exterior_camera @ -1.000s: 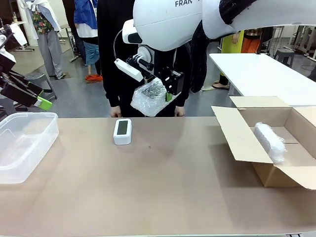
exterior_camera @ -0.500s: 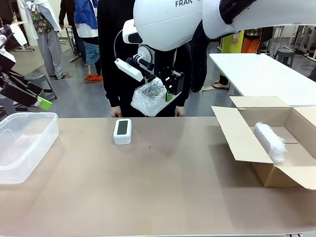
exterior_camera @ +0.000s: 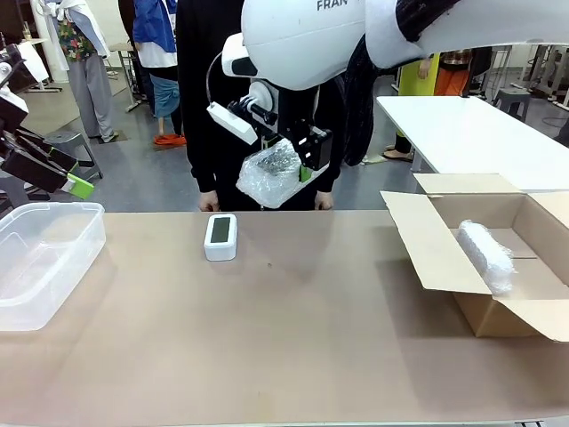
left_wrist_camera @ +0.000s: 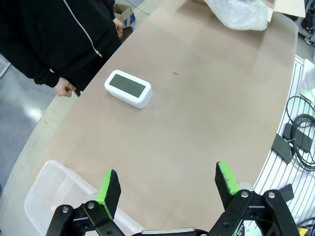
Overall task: Separate and place wrapped and unwrapped clocks.
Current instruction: If the picked Digital clock is wrapped, place it in the Package Box ; if not, place it in the Organizing box.
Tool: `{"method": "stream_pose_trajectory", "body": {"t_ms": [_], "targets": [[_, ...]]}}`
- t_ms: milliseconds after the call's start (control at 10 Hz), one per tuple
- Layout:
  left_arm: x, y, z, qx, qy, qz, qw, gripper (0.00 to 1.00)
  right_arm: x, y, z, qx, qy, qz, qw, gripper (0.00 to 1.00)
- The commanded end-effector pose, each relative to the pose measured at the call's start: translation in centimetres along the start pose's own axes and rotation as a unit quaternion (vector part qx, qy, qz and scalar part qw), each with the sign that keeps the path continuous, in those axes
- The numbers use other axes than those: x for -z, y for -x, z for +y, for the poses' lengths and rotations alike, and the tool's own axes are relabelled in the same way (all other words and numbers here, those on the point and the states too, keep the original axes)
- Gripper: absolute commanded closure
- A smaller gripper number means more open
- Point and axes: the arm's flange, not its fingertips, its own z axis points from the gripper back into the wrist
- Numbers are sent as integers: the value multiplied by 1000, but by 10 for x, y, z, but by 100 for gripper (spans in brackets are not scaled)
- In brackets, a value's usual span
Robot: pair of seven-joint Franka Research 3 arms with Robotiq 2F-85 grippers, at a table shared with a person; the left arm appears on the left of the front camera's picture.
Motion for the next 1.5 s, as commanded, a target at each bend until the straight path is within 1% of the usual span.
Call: {"method": "stream_pose_trajectory", "body": {"t_ms": [0,100,200,300,400,500,600,700,800,900,1200,1400], "targets": [[2,1,1,0,4,-7,1000,0,-27,49,11,158,3,9,987,19],[2,1,1,0,4,-7,1000,0,-38,94,28,289,7,16,957,19],[2,1,1,0,4,-7,1000,0,-37,138,46,405,8,18,914,19],[2,1,1,0,4,-7,1000,0,-25,179,70,500,-7,16,866,19],[2,1,1,0,4,-7,1000,0,-11,210,92,580,-19,15,814,19],[2,1,1,0,4,-7,1000,0,11,245,129,672,-25,-2,740,19],[2,1,1,0,4,-7,1000,0,28,263,154,734,-15,-4,679,19],[2,1,1,0,4,-7,1000,0,43,276,175,775,-5,-10,632,19],[2,1,1,0,4,-7,1000,0,59,288,189,809,-17,21,587,19],[2,1,1,0,4,-7,1000,0,73,299,203,830,-36,28,557,19],[2,1,1,0,4,-7,1000,0,102,337,249,896,-71,83,430,19],[2,1,1,0,4,-7,1000,0,116,356,269,908,-106,98,393,19]]}}
